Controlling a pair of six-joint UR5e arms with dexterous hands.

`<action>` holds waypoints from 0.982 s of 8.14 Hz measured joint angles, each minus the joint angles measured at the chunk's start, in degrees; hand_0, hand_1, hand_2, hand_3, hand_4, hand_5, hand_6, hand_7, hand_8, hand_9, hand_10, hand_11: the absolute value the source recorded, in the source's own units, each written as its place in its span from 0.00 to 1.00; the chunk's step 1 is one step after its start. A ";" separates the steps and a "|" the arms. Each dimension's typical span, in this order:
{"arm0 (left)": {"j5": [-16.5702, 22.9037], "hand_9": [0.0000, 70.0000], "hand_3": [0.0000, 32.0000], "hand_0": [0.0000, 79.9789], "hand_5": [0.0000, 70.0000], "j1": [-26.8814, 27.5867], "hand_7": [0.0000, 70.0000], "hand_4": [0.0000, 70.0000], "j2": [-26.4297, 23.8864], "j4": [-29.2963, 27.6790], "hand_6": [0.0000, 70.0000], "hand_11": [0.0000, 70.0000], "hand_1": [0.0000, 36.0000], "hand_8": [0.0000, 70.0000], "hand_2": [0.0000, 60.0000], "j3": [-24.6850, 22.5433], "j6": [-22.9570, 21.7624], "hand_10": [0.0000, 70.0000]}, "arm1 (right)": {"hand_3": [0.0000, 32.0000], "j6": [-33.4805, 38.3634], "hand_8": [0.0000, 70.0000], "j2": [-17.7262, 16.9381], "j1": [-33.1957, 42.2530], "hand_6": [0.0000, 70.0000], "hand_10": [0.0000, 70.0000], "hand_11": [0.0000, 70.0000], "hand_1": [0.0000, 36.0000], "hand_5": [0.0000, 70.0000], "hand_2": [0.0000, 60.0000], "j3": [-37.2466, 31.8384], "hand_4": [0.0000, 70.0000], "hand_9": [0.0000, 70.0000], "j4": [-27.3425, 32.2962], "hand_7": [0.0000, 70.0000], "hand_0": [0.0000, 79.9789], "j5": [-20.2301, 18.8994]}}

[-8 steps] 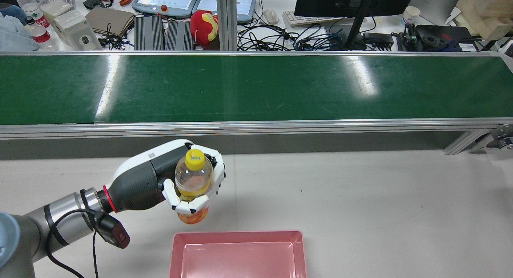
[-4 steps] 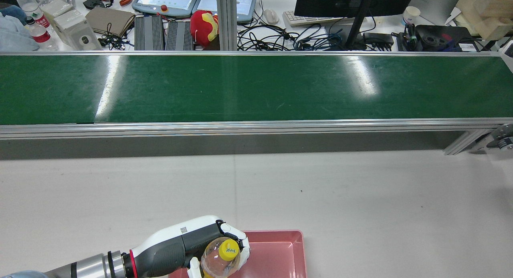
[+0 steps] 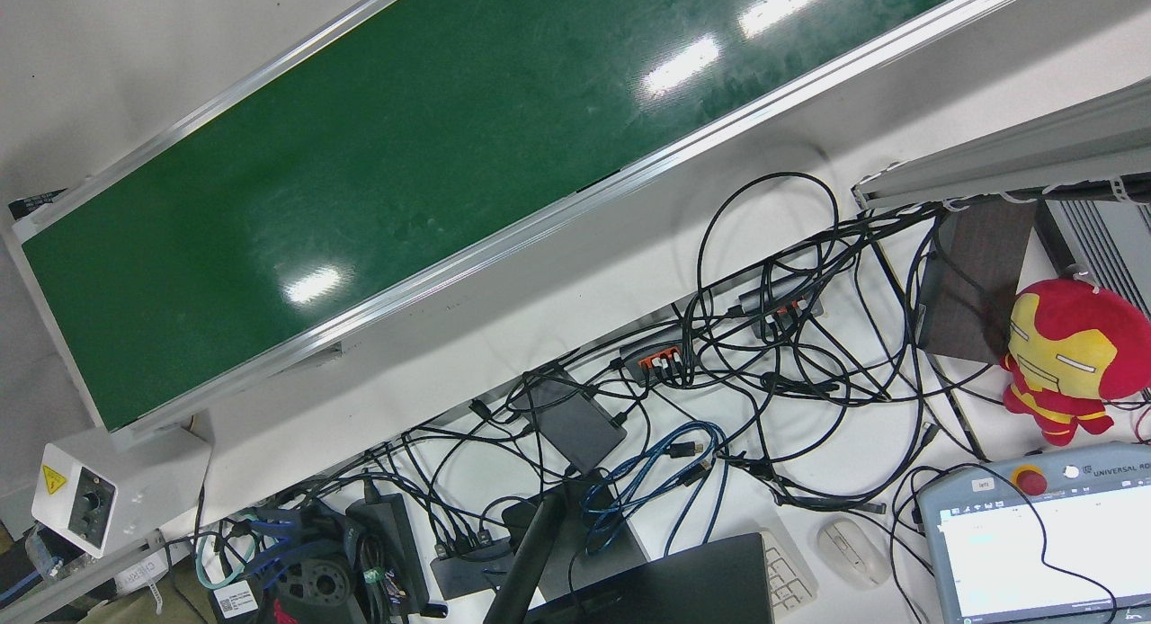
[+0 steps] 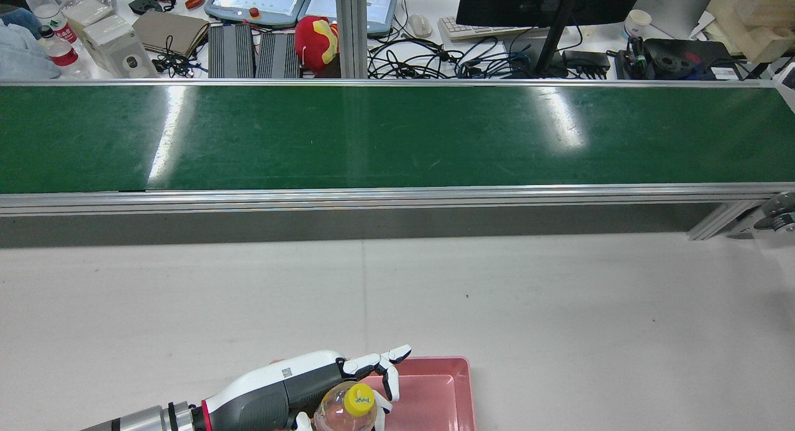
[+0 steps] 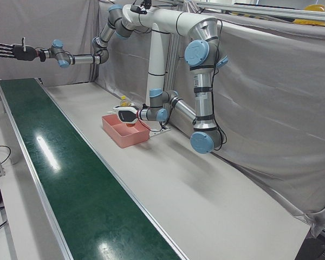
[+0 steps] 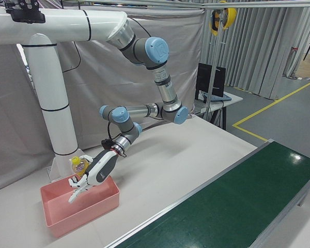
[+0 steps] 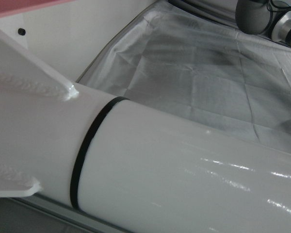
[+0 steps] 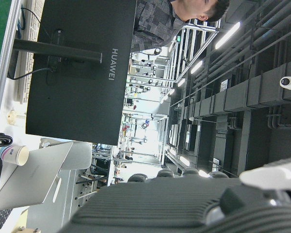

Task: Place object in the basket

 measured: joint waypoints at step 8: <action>0.13 0.06 0.31 0.68 0.16 -0.77 0.00 0.00 1.17 -2.01 0.00 0.06 0.00 0.06 0.00 0.02 -0.28 0.03 | 0.00 0.03 0.00 0.00 0.00 0.00 0.00 0.00 0.00 0.00 0.00 0.08 0.00 0.00 0.00 0.00 0.00 -0.02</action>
